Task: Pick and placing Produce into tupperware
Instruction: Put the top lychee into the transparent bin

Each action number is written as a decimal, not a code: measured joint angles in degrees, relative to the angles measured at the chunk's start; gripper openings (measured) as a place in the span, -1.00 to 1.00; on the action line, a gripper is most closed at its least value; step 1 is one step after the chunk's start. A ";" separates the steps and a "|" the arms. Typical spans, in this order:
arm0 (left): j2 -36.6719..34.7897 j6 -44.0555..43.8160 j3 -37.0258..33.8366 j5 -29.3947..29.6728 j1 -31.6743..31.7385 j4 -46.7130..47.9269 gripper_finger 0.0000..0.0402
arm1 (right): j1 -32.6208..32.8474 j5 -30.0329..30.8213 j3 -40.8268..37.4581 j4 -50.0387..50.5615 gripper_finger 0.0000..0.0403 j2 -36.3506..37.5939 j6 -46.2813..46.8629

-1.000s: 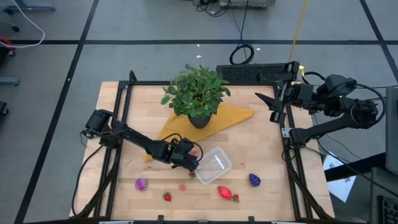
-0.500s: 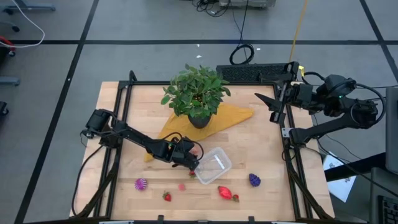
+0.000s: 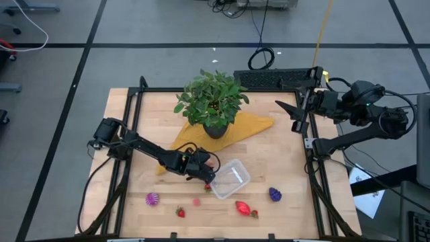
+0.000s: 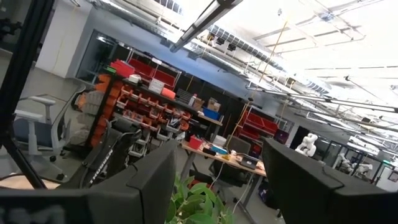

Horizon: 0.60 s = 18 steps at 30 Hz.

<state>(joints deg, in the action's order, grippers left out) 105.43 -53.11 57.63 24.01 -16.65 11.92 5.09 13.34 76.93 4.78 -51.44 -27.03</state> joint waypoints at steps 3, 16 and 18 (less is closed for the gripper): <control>0.00 0.84 0.02 -0.26 0.16 -0.06 0.25 | 0.01 0.00 0.00 0.00 0.13 0.00 0.00; 0.38 2.28 0.01 -0.46 0.20 -1.28 -0.09 | 0.01 0.00 0.00 0.04 0.13 0.00 0.00; 1.27 2.39 0.02 -0.51 0.25 -1.53 -0.09 | 0.01 0.00 0.00 0.06 0.13 -0.02 0.00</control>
<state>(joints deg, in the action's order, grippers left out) 106.70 -50.71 57.65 23.50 -16.40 10.39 5.10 13.34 76.93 4.83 -51.46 -27.03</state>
